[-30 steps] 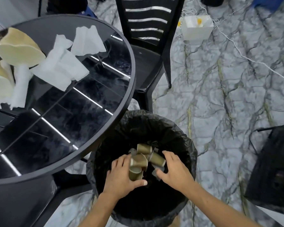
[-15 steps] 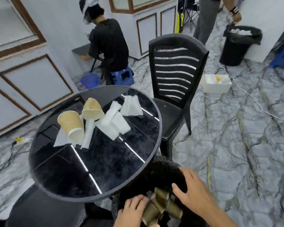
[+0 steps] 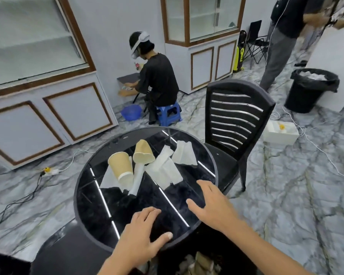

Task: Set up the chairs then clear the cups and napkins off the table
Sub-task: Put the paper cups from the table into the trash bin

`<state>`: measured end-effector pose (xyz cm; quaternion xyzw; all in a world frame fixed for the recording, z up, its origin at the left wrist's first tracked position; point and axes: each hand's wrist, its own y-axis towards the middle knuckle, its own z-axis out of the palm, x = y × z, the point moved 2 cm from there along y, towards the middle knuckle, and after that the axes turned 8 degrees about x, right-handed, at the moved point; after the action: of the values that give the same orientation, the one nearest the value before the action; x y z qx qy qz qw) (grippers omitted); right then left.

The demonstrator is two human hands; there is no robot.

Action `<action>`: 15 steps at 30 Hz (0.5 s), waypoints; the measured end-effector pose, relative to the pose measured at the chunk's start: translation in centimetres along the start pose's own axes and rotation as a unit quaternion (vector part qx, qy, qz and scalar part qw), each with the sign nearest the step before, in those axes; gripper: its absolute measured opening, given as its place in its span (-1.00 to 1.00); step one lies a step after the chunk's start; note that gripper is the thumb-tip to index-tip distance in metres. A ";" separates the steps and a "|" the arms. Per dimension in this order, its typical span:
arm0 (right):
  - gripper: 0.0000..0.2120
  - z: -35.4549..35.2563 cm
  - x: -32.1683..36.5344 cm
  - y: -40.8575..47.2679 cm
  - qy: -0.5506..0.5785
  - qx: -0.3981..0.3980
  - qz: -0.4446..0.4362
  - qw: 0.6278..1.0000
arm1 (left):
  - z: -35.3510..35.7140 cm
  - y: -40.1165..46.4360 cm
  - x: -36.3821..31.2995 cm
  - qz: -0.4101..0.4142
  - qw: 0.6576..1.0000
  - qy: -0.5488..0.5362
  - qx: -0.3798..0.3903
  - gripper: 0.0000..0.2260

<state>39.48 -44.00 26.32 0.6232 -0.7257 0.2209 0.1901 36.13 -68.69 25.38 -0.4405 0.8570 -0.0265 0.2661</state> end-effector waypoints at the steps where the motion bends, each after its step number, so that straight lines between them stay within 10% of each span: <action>1: -0.23 0.0 0.8 1.0 -0.007 0.007 0.000 1.000 | -1.2 0.5 0.8 -0.007 1.000 0.001 -0.008 -0.24; 15: -0.25 3.5 10.5 20.8 -0.022 0.036 0.015 0.999 | -11.7 10.9 12.8 -0.111 0.989 -0.020 -0.098 -0.26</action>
<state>17.33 -51.92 27.49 0.6237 -0.7304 0.2355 0.1486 16.41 -74.07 26.86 -0.5572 0.7958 0.0376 0.2344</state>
